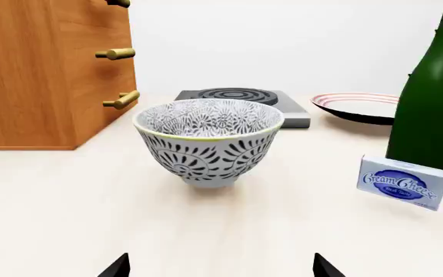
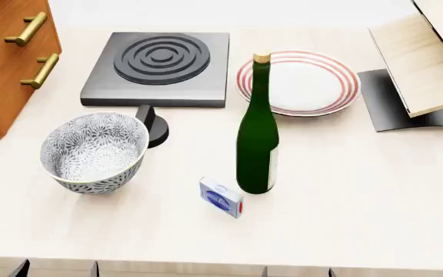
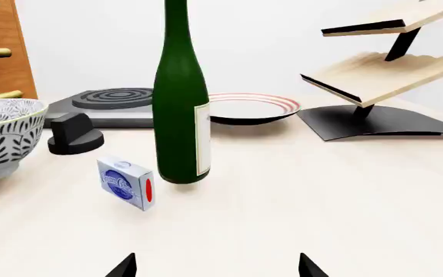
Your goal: Pick up the akita bowl and put it on the plate.
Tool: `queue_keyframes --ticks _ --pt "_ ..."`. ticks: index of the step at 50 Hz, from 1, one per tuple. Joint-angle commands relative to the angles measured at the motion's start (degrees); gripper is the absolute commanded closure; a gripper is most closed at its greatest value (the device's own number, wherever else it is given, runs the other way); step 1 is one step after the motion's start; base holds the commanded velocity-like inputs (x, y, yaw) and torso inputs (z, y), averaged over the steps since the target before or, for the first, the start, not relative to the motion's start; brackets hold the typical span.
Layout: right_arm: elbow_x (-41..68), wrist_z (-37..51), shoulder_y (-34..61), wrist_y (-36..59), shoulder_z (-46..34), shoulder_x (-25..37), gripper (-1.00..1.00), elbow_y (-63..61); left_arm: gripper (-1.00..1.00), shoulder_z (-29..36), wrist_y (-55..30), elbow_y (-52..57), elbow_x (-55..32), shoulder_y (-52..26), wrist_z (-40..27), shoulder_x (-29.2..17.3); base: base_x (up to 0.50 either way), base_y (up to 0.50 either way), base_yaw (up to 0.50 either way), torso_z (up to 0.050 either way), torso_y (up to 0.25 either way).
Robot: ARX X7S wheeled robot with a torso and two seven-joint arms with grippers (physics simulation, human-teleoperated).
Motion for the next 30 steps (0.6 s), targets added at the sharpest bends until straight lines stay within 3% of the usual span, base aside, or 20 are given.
queue_keyframes --ticks 1,17,30 --pt "0.0 0.7 0.0 0.0 -0.7 0.5 -1.0 0.0 -1.0 0.6 0.0 0.0 -0.6 0.0 -0.6 -0.6 0.0 0.0 0.0 0.0 0.0" --pt "3.0 3.6 0.2 0.0 -3.7 3.0 -1.0 0.3 -1.0 3.7 -0.1 0.0 -2.7 0.0 -3.7 -3.0 0.0 0.0 0.0 0.0 0.0" --pt "4.5 5.8 0.0 6.5 -4.0 4.7 -1.0 -14.6 -1.0 3.4 -8.0 19.3 -3.7 0.7 -6.2 -5.4 0.0 0.0 0.0 0.0 0.0"
